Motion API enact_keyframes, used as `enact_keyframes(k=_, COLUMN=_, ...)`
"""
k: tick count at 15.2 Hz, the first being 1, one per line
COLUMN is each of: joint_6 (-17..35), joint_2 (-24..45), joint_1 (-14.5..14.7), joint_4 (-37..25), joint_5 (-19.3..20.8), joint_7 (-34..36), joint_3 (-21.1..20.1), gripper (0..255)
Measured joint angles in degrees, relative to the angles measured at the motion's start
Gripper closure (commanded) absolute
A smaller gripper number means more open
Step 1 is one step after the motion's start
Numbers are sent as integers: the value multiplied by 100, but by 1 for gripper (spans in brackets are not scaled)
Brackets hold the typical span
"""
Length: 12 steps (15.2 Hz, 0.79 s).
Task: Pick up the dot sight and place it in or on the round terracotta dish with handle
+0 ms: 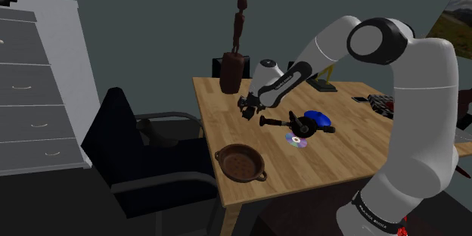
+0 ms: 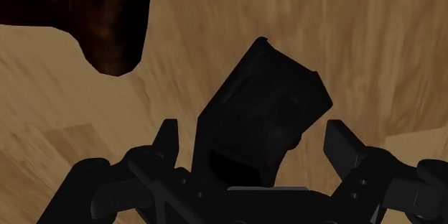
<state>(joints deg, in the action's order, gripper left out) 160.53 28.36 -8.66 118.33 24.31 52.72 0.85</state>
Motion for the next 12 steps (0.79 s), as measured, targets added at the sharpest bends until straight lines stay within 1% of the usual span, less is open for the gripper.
enact_keyframes(k=2, joint_6=50, joint_2=113, joint_1=7, joint_4=-64, joint_5=17, joint_7=16, joint_3=22, gripper=0)
enact_keyframes(k=7, joint_6=65, joint_2=148, joint_1=10, joint_4=-87, joint_5=23, joint_7=21, joint_3=29, gripper=0)
enact_keyframes(k=8, joint_6=65, joint_2=149, joint_1=10, joint_4=-87, joint_5=23, joint_7=21, joint_3=29, gripper=255)
enact_keyframes(k=12, joint_6=68, joint_2=146, joint_1=9, joint_4=-86, joint_5=23, joint_7=21, joint_3=28, gripper=255)
